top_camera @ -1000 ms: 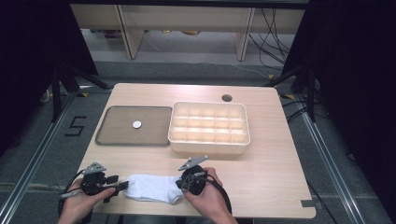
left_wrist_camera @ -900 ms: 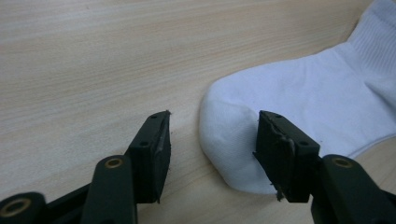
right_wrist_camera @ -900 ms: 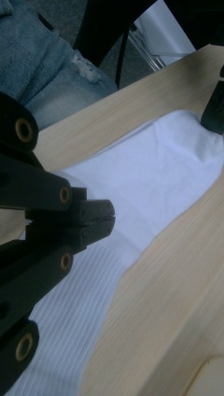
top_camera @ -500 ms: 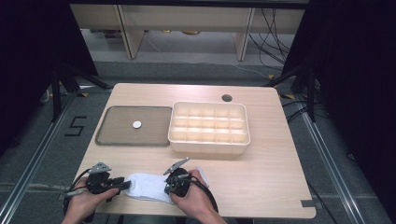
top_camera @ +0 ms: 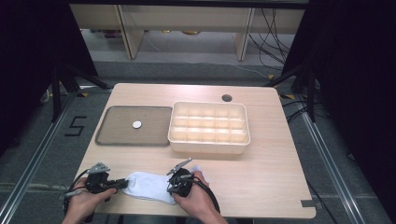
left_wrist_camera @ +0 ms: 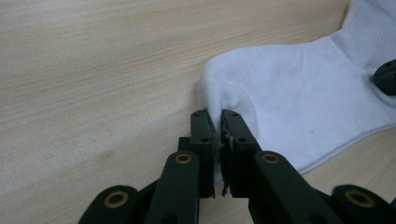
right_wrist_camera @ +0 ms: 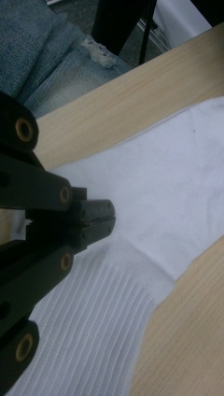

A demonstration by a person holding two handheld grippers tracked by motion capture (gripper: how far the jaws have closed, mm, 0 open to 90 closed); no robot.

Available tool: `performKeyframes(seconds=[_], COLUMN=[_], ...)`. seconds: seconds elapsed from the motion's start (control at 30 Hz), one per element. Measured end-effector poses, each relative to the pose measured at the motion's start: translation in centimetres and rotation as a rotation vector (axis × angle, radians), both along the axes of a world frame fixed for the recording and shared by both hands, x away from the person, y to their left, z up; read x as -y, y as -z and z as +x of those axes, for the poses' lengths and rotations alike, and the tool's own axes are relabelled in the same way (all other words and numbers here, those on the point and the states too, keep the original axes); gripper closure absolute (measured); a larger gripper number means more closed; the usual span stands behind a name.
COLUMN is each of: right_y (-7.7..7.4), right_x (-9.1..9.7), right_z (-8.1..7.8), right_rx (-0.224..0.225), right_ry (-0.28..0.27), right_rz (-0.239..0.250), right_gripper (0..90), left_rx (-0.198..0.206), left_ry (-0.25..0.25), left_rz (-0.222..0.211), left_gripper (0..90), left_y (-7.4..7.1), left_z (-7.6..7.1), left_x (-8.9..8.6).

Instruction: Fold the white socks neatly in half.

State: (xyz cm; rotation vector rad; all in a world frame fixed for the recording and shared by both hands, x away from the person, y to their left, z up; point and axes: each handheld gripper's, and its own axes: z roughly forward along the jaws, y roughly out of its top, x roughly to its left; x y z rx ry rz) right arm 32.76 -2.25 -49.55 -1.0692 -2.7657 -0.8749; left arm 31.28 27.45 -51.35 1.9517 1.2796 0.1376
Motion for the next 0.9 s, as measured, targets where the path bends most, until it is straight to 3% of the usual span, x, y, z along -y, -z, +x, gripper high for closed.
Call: performKeyframes(seconds=[0.13,0.17,0.27,0.53,0.6,0.8,0.83,0.9], right_y=[-0.7,-1.5,-2.2,-0.2,0.0,0.1,0.1,0.1], right_x=[0.0,-0.2,-0.7,-2.1,-2.1,-2.2,-2.2,-2.2], right_z=[-0.1,-0.3,-0.3,0.1,0.2,0.3,0.3,0.3], right_rx=[0.01,0.03,0.053,0.006,0.003,0.002,0.004,0.002], right_ry=[0.006,0.017,0.009,-0.001,-0.001,-0.003,-0.004,-0.003], right_rz=[0.016,0.028,0.039,0.001,0.006,0.011,0.009,0.009], right_gripper=[89.9,90.0,90.0,90.0,90.0,90.0,90.0,90.0], left_rx=[0.021,0.028,0.034,0.068,0.074,0.085,0.058,0.043], left_ry=[-0.003,-0.005,0.001,0.023,0.033,0.035,0.044,0.038], left_rz=[-0.022,-0.03,-0.04,-0.062,-0.087,-0.099,-0.092,-0.087], left_gripper=[84.6,84.6,84.6,84.7,84.7,84.7,84.4,84.1], left_y=[-0.7,-1.1,-1.4,-2.8,-3.5,-4.1,-3.8,-3.5], left_z=[-0.1,-0.1,-0.2,-0.4,-0.4,-0.4,-0.3,-0.3], left_x=[-0.3,-0.4,-0.5,-0.3,-0.2,-0.1,-0.4,-0.5])
